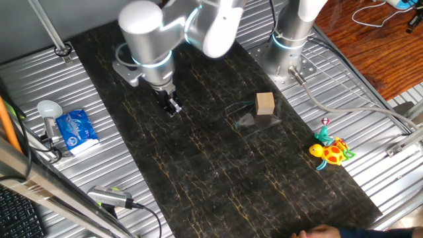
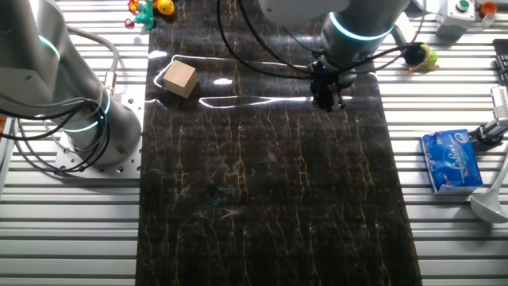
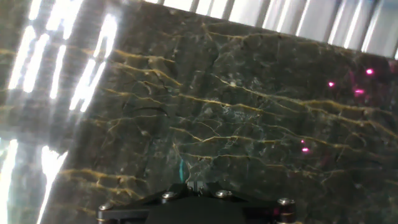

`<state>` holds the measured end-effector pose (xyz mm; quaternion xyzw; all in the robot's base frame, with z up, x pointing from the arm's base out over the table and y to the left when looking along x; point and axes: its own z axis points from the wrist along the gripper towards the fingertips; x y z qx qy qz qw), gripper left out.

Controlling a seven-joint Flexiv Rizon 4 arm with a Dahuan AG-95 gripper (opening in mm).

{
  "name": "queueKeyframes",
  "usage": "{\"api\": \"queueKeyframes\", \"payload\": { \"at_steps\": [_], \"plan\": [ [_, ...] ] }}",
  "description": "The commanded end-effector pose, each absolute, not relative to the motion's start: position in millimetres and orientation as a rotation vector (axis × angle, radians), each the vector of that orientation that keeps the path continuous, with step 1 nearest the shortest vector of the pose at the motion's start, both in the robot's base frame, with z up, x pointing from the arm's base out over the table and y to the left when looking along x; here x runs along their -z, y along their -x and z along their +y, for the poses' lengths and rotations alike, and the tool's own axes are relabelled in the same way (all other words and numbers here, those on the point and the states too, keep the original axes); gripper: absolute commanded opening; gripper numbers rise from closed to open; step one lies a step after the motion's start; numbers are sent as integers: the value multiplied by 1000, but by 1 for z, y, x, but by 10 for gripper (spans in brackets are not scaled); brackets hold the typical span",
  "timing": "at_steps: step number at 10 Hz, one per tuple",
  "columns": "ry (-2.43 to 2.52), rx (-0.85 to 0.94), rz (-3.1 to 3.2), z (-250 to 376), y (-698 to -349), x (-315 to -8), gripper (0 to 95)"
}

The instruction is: Grasp the moving object

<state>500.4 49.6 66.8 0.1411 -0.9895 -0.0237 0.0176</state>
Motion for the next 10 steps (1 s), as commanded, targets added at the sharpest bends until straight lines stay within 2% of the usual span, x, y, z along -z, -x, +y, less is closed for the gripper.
{"api": "queueKeyframes", "payload": {
  "at_steps": [1, 3, 10],
  "plan": [
    [-400, 64, -3068, 53, -494, -51, 0],
    [-398, 54, -3069, 55, -491, -44, 0],
    [-416, 16, -3078, 52, -493, -55, 0]
  ]
}}
